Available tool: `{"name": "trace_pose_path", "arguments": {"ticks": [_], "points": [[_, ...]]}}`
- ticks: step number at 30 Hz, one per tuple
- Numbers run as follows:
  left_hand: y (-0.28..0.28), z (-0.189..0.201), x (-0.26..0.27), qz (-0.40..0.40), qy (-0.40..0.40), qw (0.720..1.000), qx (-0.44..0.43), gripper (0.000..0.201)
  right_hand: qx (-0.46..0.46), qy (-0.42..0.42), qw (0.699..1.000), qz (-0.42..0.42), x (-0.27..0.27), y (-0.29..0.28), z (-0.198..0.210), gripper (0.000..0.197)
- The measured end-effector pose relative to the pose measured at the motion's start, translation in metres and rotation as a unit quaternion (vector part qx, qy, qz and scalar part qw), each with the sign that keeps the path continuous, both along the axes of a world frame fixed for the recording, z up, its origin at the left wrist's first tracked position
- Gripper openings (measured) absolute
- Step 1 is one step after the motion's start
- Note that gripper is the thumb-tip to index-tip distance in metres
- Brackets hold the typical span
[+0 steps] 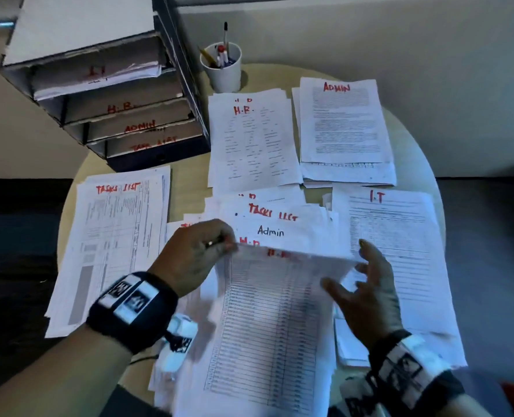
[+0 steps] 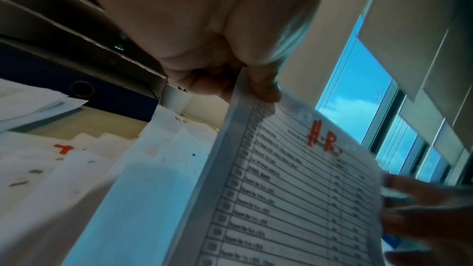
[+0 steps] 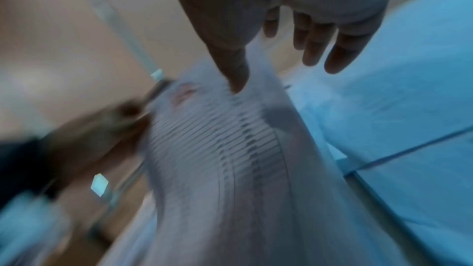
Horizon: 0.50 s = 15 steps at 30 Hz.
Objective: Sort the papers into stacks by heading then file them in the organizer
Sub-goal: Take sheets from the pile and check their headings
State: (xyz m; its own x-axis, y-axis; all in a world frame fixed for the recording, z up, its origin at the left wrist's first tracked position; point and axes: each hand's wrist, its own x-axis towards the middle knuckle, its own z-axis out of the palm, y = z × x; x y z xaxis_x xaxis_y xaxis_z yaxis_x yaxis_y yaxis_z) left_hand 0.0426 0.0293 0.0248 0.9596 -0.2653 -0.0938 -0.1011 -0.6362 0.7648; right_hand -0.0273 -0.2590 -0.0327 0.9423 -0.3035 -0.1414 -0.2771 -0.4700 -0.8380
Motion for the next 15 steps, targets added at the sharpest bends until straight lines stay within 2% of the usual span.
{"name": "trace_pose_path", "arguments": {"ticks": [1, 4, 6, 8, 10, 11, 12, 14, 15], "points": [[0.003, 0.004, -0.011, -0.009, 0.010, 1.000, -0.025, 0.011, 0.062, 0.045, 0.997, -0.009, 0.004, -0.003, 0.005, 0.078], [0.016, 0.007, -0.031, -0.002, 0.104, 0.990, -0.091, 0.017, 0.252, 0.112, 0.960, 0.048, 0.010, -0.005, 0.010, 0.028], [0.022, 0.003, -0.028, 0.045, 0.179, 0.972, -0.146, 0.027, 0.268, 0.109, 0.955, 0.062, 0.006, -0.007, 0.010, 0.022], [0.022, -0.006, -0.016, 0.097, 0.195, 0.964, -0.154, 0.025, 0.236, 0.097, 0.964, 0.078, 0.003, -0.010, 0.008, 0.020], [0.022, -0.024, 0.002, 0.100, 0.148, 0.982, -0.052, 0.024, 0.234, 0.083, 0.966, 0.075, 0.000, -0.013, 0.005, 0.021], [0.021, -0.033, 0.012, 0.049, 0.111, 0.992, 0.038, 0.030, 0.226, 0.073, 0.968, 0.075, -0.001, -0.013, 0.004, 0.021], [0.021, -0.043, 0.020, -0.024, 0.083, 0.987, 0.136, 0.040, 0.214, 0.068, 0.972, 0.075, -0.001, -0.012, 0.003, 0.020], [0.016, -0.054, 0.030, -0.119, 0.079, 0.947, 0.289, 0.055, 0.195, 0.060, 0.976, 0.074, -0.001, -0.011, -0.002, 0.023], [0.013, -0.055, 0.033, -0.124, 0.091, 0.929, 0.336, 0.057, 0.183, 0.059, 0.979, 0.069, 0.001, -0.011, -0.005, 0.025]]}}
